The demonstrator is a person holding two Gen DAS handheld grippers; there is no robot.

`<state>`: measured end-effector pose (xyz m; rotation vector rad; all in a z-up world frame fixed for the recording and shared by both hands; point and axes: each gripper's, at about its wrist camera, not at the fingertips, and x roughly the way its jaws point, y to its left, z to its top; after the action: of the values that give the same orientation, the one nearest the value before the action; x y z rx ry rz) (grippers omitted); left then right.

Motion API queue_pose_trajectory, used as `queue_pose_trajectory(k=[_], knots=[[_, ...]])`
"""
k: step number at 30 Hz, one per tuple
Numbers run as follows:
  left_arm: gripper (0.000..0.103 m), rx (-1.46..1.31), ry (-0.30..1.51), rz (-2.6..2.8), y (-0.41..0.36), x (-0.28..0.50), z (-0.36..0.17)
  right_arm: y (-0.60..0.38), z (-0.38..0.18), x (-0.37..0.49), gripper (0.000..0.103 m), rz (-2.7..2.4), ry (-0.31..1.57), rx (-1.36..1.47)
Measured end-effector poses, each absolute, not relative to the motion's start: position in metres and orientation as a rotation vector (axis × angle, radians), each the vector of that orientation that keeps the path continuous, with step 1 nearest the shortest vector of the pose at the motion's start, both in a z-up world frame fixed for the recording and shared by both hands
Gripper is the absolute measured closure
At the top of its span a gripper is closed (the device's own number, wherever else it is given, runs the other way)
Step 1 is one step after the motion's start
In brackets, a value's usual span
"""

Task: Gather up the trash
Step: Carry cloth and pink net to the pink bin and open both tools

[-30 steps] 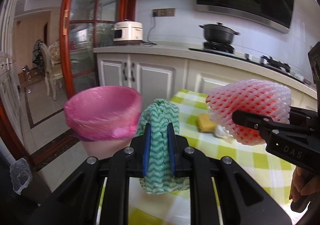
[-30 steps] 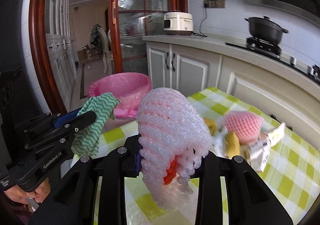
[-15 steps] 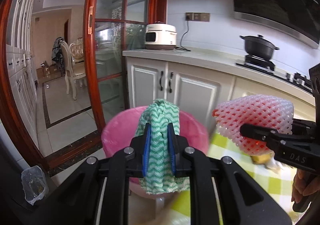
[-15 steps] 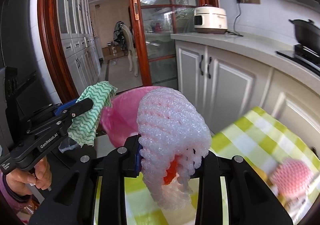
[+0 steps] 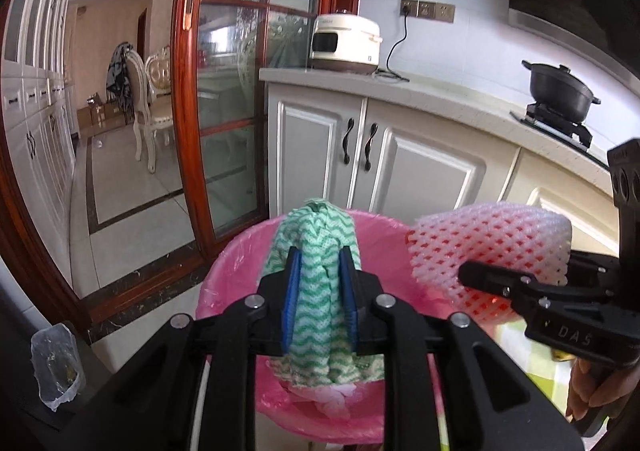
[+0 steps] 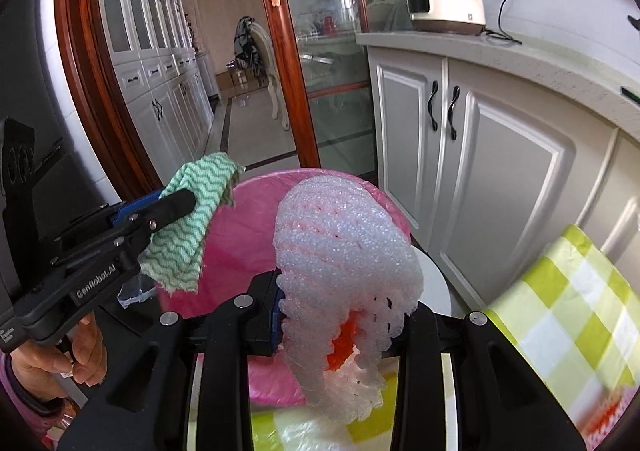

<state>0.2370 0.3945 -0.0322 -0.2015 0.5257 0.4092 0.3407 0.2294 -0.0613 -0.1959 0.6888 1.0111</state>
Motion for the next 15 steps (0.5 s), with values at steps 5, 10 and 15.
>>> queue_pose_trajectory(k=[5,10,15], knots=[[0.053,-0.211,0.546,0.453,0.411,0.245,-0.049,0.247,-0.073,0.363,0.051,1.020,0.720,-0.182],[0.039,-0.219,0.541,0.490,0.417,0.233,-0.052,0.245,-0.073,0.369,0.035,1.042,0.713,-0.148],[0.026,-0.230,0.508,0.546,0.406,0.207,-0.045,0.230,-0.061,0.362,0.033,1.044,0.689,-0.120]])
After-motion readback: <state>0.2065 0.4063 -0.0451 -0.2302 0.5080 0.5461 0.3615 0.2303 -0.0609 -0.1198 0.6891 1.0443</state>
